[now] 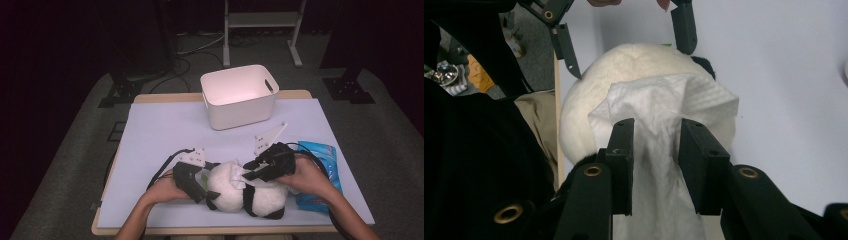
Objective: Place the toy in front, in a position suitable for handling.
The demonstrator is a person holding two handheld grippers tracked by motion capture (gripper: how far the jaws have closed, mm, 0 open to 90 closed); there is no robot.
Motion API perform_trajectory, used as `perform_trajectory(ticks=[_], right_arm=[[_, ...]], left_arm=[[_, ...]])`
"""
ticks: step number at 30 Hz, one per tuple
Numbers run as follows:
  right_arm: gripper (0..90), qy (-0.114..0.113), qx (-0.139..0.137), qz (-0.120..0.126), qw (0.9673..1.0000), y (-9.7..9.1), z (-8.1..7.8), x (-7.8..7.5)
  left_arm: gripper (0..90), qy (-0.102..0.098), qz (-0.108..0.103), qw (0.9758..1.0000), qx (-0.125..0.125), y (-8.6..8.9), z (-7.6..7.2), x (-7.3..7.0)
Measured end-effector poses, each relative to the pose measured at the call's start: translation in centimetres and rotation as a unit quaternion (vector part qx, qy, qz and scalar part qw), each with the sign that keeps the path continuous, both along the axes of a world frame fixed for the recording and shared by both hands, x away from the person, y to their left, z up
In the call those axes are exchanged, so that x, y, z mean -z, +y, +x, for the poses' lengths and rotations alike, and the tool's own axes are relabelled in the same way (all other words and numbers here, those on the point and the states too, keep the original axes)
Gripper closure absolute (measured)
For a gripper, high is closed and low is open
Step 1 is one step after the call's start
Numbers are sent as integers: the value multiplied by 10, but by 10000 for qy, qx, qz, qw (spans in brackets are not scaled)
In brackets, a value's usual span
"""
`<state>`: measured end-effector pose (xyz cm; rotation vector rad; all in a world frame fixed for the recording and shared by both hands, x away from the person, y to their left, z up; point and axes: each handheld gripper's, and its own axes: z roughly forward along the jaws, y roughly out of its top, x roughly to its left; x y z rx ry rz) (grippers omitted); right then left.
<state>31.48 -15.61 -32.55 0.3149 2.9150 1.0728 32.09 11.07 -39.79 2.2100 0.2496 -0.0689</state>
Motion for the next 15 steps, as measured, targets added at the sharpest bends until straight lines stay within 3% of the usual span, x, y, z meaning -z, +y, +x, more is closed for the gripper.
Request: perform_trajectory(ticks=[8,15], right_arm=[[610,64,-99,-151,9998,30,8,7],[652,82,-316,-202,9993,51,9,9]], left_arm=[[23,57,-4,10000,23,-1,2,2],[23,51,-27,10000,53,-1,1,1]])
